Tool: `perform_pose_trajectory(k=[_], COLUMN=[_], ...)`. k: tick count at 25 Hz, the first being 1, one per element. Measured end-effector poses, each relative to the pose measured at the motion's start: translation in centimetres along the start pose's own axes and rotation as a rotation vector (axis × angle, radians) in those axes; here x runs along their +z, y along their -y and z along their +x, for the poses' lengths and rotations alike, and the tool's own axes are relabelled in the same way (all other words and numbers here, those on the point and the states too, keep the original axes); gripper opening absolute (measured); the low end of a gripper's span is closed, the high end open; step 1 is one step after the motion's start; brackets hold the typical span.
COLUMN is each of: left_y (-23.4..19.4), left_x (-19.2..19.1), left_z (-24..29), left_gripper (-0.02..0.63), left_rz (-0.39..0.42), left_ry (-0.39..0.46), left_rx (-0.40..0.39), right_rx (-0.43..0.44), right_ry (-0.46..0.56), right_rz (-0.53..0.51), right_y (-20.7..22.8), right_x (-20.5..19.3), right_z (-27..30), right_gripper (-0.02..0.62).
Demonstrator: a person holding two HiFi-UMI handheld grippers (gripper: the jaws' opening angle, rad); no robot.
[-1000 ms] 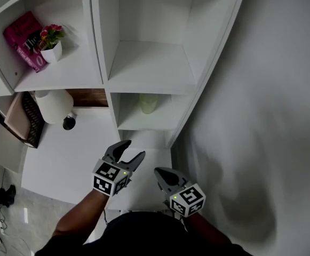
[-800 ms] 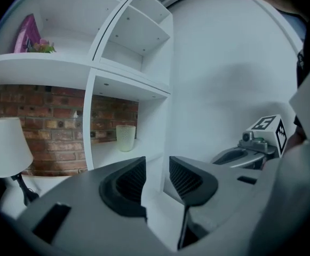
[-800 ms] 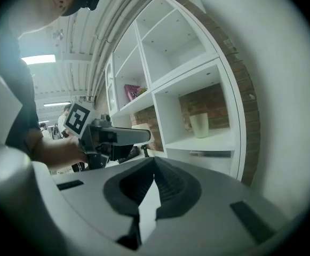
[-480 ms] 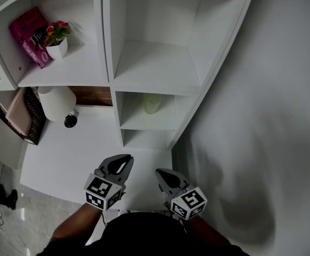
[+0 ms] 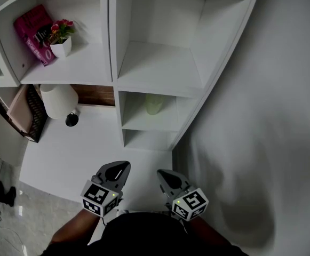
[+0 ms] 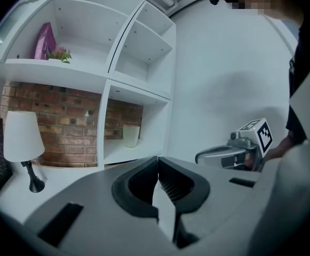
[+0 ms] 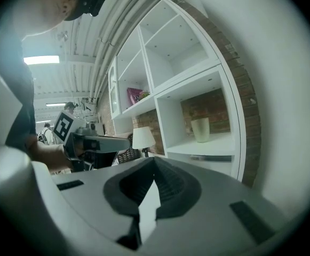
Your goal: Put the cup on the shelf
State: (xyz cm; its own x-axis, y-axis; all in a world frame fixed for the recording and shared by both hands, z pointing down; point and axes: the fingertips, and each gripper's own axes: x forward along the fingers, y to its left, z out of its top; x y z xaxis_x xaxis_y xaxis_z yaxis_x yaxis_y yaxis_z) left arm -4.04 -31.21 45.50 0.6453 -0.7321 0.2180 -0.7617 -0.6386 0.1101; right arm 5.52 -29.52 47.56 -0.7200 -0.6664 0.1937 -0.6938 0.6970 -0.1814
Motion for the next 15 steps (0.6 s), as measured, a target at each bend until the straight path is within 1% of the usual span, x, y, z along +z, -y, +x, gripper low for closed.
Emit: perform_pose_trajectory(k=[7, 15], left_y=[0.2, 0.0], left_x=[-1.4, -1.7], left_z=[-0.8, -1.0], left_gripper=[0.008, 0.008], left_rz=[0.001, 0.000], left_ry=[-0.018, -0.028], left_rx=[0.026, 0.039], right_rx=[-0.022, -0.048], right_ry=[-0.002, -0.014], right_rz=[0.002, 0.040], right_y=[0.8, 1.4], right_x=[-0.5, -1.4], right_z=[-0.4, -0.6], right_gripper=[0.003, 0.003])
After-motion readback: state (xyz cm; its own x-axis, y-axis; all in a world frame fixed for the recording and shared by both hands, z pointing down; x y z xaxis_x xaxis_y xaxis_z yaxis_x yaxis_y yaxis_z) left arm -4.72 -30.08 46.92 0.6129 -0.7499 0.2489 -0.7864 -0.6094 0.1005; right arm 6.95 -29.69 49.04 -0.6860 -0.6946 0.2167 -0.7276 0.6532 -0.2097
